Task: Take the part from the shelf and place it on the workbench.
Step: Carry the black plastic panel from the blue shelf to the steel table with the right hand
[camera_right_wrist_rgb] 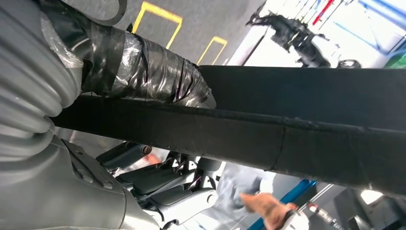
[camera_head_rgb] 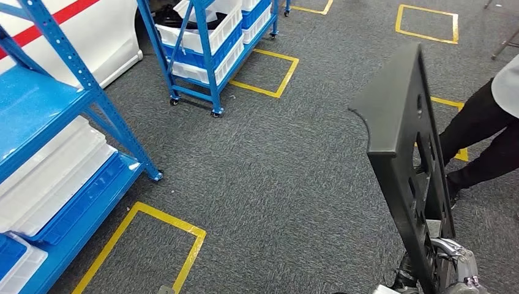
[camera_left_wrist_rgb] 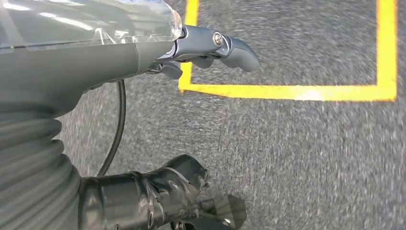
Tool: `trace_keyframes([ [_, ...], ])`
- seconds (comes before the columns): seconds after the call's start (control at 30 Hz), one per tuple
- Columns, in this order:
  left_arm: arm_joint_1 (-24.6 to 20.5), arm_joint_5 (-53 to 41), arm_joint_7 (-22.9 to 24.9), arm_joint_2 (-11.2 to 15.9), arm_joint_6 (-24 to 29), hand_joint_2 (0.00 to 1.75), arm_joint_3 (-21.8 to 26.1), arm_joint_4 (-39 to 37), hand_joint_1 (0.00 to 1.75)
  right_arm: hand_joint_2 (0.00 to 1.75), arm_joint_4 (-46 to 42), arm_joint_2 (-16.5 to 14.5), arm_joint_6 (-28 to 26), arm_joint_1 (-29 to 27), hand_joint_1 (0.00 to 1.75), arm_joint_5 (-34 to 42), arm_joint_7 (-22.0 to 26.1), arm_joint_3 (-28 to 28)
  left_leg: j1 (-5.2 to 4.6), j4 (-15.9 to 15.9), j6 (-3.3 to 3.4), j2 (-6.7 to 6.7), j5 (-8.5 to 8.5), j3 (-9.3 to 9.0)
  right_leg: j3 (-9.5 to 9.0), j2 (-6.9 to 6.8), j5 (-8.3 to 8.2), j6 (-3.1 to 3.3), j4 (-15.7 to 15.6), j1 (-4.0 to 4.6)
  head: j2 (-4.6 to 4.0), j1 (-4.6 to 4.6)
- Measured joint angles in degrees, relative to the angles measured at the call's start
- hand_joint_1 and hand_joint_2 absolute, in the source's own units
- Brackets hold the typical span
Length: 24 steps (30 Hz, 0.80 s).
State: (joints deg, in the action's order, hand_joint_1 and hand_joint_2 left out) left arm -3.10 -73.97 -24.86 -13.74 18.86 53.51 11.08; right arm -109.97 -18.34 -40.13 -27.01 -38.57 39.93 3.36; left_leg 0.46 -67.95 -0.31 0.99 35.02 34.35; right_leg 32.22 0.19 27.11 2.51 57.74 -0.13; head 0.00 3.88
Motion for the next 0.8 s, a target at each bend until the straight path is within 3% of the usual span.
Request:
trace_keyframes([
  [0.03,0.12,-0.01,0.03,0.02,0.00,1.75,0.00,0.00,0.00,1.75,0.01,-0.06,0.00,-0.02,1.75,0.01,0.00,-0.01,0.04,-3.43,-0.12,-0.36,1.27,1.71,0.01,0.68,0.03,0.08,0.06,0.00,0.00,0.01],
  [0.07,0.24,-0.03,0.07,0.04,0.00,1.75,0.00,0.00,0.00,1.75,0.01,-0.09,0.01,-0.07,1.75,0.02,0.00,-0.03,0.11,-5.43,-0.24,-0.47,1.49,2.82,0.00,1.44,0.07,0.09,0.18,0.00,0.00,0.01],
  [0.1,0.33,-0.07,0.12,0.05,0.00,1.75,0.00,0.00,0.00,1.75,0.01,-0.10,0.01,-0.13,1.75,0.03,0.00,-0.05,0.20,-5.42,-0.36,-0.52,0.55,3.03,0.00,2.27,0.15,0.04,0.38,-0.03,0.00,0.01],
  [0.17,0.36,-0.19,0.18,0.07,0.00,1.75,0.00,0.00,0.00,1.75,-0.04,-0.11,0.02,-0.25,1.75,0.06,0.00,-0.10,0.54,0.51,-0.49,-1.49,-3.71,0.70,0.04,3.84,0.51,-0.28,1.01,-0.18,-0.01,0.00],
  [0.23,0.35,-0.37,0.20,0.07,0.00,1.75,0.02,0.00,0.00,1.75,-0.17,-0.11,0.02,-0.29,1.75,0.13,0.00,-0.16,0.88,6.76,-0.41,-4.20,-6.15,-1.89,0.54,5.17,0.98,-0.88,1.99,-0.17,-0.01,0.01],
  [0.3,0.24,-0.45,0.19,0.05,0.02,1.75,0.03,0.00,0.00,1.75,-0.35,-0.13,0.02,-0.31,1.75,0.22,0.01,-0.21,0.80,8.46,0.02,-5.46,-6.08,-2.54,1.23,6.32,1.02,-1.59,2.42,-0.28,0.00,0.02],
  [0.37,0.09,-0.37,0.08,0.03,0.05,1.75,0.05,0.00,0.00,1.75,-0.43,-0.13,0.02,-0.31,1.75,0.33,0.01,-0.26,0.73,8.83,0.76,-4.24,-6.37,-2.63,1.56,6.90,0.81,-2.22,2.32,-0.51,0.00,0.01],
  [0.43,0.01,-0.11,-0.09,0.02,0.08,1.75,0.09,0.00,0.00,1.75,-0.40,-0.12,0.01,-0.01,1.75,0.40,0.01,-0.30,0.83,9.54,1.49,-2.87,-6.76,-2.89,2.60,4.24,2.14,-2.67,4.37,-0.45,-0.01,0.04],
  [0.5,-0.02,0.10,-0.21,0.05,0.08,1.75,0.15,0.00,0.00,1.75,-0.28,-0.11,0.01,0.65,1.75,0.39,0.02,-0.31,0.70,9.86,1.91,-1.37,-6.82,-3.04,5.65,0.97,5.42,-3.06,10.59,-0.46,-0.01,0.06],
  [0.57,0.02,0.14,-0.22,0.12,0.05,1.75,0.25,0.00,0.00,1.75,-0.07,-0.11,0.02,1.08,1.75,0.37,0.01,-0.34,0.57,9.86,2.05,0.23,-6.67,-3.09,8.78,0.35,7.44,-3.37,16.67,-0.63,0.00,0.05],
  [0.6,0.00,0.12,-0.21,0.15,0.03,1.75,0.28,0.00,0.00,1.75,0.04,-0.11,0.02,1.14,1.75,0.36,0.00,-0.37,0.55,9.85,2.06,0.97,-6.55,-3.17,9.16,0.26,7.04,-3.41,17.34,-0.68,-0.01,0.05],
  [0.67,-0.11,0.06,-0.18,0.18,-0.02,1.75,0.31,0.00,0.00,1.75,0.19,-0.11,0.02,1.21,1.75,0.34,0.00,-0.42,0.53,9.86,1.91,2.21,-6.25,-3.57,6.46,-0.64,3.55,-3.17,12.12,-0.60,-0.01,0.06],
  [0.73,-0.18,0.01,-0.16,0.17,-0.02,1.75,0.31,0.00,0.00,1.75,0.22,-0.11,0.02,1.51,1.75,0.34,0.00,-0.46,0.40,9.87,1.54,3.22,-5.85,-4.08,2.61,-3.15,0.87,-2.58,4.74,-0.01,0.00,0.04],
  [0.8,-0.23,0.01,-0.16,0.14,-0.01,1.75,0.32,0.00,0.00,1.75,0.23,-0.10,0.02,1.82,1.75,0.39,0.01,-0.53,0.21,9.93,1.04,4.21,-5.56,-4.46,1.31,-4.33,0.60,-2.04,1.87,0.67,-0.01,0.01],
])
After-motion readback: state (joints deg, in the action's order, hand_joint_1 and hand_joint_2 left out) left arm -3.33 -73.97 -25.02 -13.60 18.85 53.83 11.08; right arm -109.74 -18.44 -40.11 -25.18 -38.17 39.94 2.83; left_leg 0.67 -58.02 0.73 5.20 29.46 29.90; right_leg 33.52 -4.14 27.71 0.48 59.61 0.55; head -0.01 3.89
